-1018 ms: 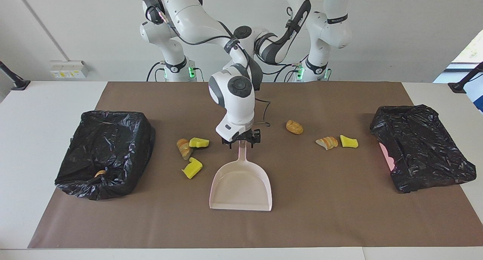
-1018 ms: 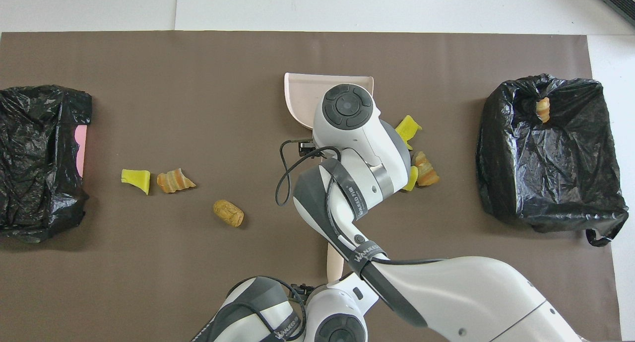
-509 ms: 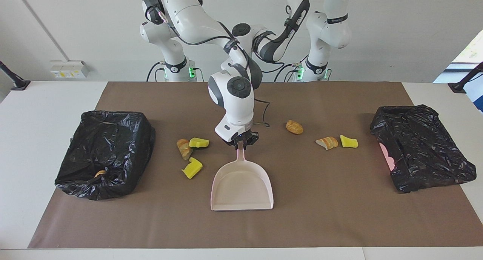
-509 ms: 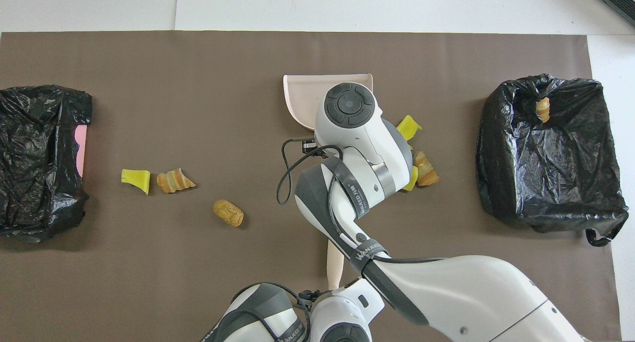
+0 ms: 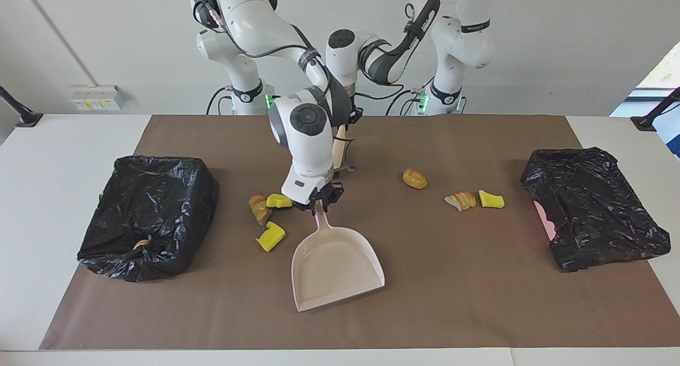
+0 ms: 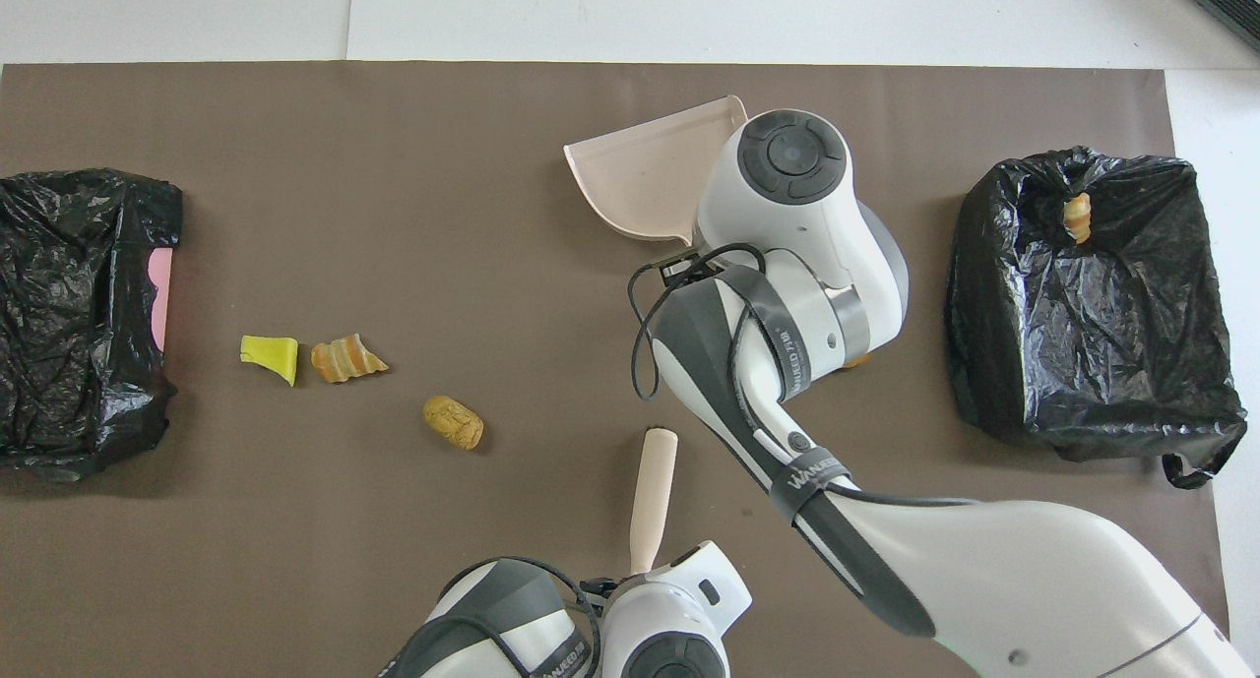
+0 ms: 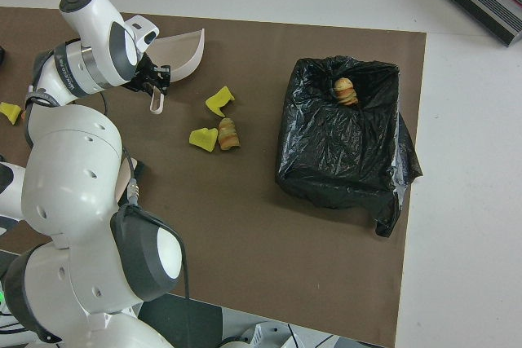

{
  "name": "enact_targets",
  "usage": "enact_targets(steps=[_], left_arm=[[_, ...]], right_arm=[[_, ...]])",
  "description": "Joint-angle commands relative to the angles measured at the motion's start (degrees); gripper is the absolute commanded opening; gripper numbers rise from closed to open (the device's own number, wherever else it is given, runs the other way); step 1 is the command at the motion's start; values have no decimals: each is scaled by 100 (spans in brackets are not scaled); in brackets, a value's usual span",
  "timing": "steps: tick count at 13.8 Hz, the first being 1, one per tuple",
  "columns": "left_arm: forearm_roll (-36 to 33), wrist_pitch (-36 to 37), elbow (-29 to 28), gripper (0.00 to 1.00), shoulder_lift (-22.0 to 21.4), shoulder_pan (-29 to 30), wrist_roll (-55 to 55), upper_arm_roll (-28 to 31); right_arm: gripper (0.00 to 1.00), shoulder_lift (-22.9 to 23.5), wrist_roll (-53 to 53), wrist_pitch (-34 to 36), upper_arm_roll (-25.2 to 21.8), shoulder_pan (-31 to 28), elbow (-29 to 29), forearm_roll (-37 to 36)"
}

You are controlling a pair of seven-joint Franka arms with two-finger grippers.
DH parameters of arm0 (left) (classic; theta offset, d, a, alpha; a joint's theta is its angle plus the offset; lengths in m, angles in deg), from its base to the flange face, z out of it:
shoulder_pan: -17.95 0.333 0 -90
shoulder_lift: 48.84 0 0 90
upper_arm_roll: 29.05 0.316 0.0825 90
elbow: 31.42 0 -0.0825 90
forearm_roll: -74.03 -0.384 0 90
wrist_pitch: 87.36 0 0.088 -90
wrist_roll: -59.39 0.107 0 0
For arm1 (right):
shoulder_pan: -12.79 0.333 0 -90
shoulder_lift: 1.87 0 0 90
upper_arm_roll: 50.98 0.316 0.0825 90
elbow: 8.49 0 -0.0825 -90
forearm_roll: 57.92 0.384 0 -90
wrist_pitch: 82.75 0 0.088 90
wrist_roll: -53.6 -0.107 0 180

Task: Sweep and dump trash in bin
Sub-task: 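Lift the dustpan with the right gripper while the left gripper grasps the brush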

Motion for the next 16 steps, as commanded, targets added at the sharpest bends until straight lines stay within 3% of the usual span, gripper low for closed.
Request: enact_targets(steps=[1,6,8,11,13,16], left_arm=[[94,835,40,0,-514,424,213,42],[-133,1389,514,0,-874,1627,213,42],[-563,1775,891,0,-849,2233,422,42],[-811,1786,1077,0,-779,2972,897,33],[-811,1603,1087,0,-673,3429,1178,42],[-811,1286,842,0,-647,4308,2037,42]], right_arm=[[0,-649,1005,343,29,-248,-401,121],[0,-1528,2640,1416,29,-670,-796,112],[0,-1906,3482,1409,29,-653,-1261,42],[0,-2267,4856,1321,73,-399,-1868,16],[0,-2521,5164,981,82,-319,-2307,7],[0,-2620,5781,-118,91,31,-3107,15]])
